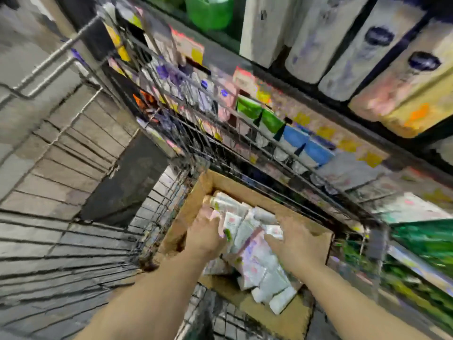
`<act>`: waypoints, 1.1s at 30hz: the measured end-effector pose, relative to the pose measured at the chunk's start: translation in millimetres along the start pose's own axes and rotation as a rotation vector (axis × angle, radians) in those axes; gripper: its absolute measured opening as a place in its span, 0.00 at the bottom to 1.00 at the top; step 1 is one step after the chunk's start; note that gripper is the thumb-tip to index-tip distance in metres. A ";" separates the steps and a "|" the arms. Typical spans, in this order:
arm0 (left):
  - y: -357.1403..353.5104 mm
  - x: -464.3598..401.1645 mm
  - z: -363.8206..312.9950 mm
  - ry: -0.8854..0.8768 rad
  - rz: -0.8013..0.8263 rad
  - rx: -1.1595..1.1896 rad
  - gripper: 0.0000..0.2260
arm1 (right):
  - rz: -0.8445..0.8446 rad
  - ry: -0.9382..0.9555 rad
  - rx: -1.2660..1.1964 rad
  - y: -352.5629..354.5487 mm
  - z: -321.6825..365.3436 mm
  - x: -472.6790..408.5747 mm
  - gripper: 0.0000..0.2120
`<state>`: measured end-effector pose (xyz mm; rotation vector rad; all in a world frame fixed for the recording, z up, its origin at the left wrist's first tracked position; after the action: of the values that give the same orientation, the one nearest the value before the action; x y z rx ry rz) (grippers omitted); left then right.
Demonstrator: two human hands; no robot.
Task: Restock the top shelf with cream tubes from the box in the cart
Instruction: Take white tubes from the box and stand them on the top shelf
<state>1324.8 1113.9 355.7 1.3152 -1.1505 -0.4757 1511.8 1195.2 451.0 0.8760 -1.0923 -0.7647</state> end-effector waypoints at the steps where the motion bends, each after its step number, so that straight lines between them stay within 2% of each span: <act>1: -9.1 -2.5 -0.2 0.007 -0.010 -0.019 0.24 | 0.001 -0.019 -0.019 -8.9 -1.6 -0.1 0.23; 2: -20.3 -4.9 0.4 0.018 -0.039 -0.035 0.22 | 0.002 -0.029 -0.029 -19.1 -4.5 -1.3 0.24; 3: -34.1 -6.8 0.3 0.049 0.015 0.013 0.21 | 0.011 -0.030 -0.033 -29.6 -7.7 -2.1 0.26; 6: -64.7 -12.1 0.1 0.212 0.203 0.204 0.24 | 0.060 -0.056 -0.033 -57.3 -18.0 -7.7 0.29; 10: -66.6 -24.3 1.1 0.294 0.290 0.268 0.26 | 0.111 -0.110 -0.103 -81.9 -19.7 -12.9 0.30; 13: -63.7 -29.3 8.3 0.326 0.328 0.412 0.19 | 0.135 -0.222 -0.233 -86.0 -9.8 -16.1 0.27; 16: -39.9 -25.9 6.6 0.245 0.353 0.671 0.11 | 0.278 -0.367 -0.544 -83.4 8.7 -19.0 0.22; 18: -19.6 -24.1 -0.1 0.153 0.351 0.824 0.11 | 0.384 -0.488 -0.837 -79.0 23.3 -17.2 0.17; 21: -0.6 -28.1 -6.7 -0.008 0.317 0.923 0.17 | 0.341 -0.534 -1.025 -72.7 31.2 -22.5 0.10; 23: -1.8 -31.3 -2.6 -0.007 0.354 0.866 0.23 | 0.272 -0.524 -1.045 -67.8 27.9 -26.9 0.05; 24: -5.7 -30.7 1.3 0.020 0.375 0.753 0.24 | 0.238 -0.523 -1.028 -66.3 22.6 -28.0 0.04; 27: -30.0 -15.6 19.1 0.081 0.465 0.165 0.18 | 0.191 -0.546 -0.930 -70.1 -1.7 -25.9 0.06; 28: -38.5 -6.7 23.3 0.095 0.517 0.032 0.17 | 0.199 -0.564 -0.915 -72.2 -9.4 -22.8 0.07; 30: -52.3 5.7 25.3 0.046 0.548 -0.089 0.17 | 0.215 -0.577 -0.914 -74.1 -21.7 -14.6 0.08; 33: -45.7 7.2 16.6 -0.109 0.474 -0.178 0.18 | 0.223 -0.586 -0.897 -75.2 -33.9 -2.1 0.07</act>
<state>1328.1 1087.7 314.2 0.8332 -1.4255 -0.2930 1536.4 1170.0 376.4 -0.2482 -1.1489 -1.2145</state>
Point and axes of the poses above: each hand's wrist, its own x-axis away from the middle knuckle, its own y-axis out of the back of the hand, z = x × y, the point moved 2 cm from there along -x, towards the middle knuckle, and after that the axes turned 14 degrees about -z, right-handed, at the moved point
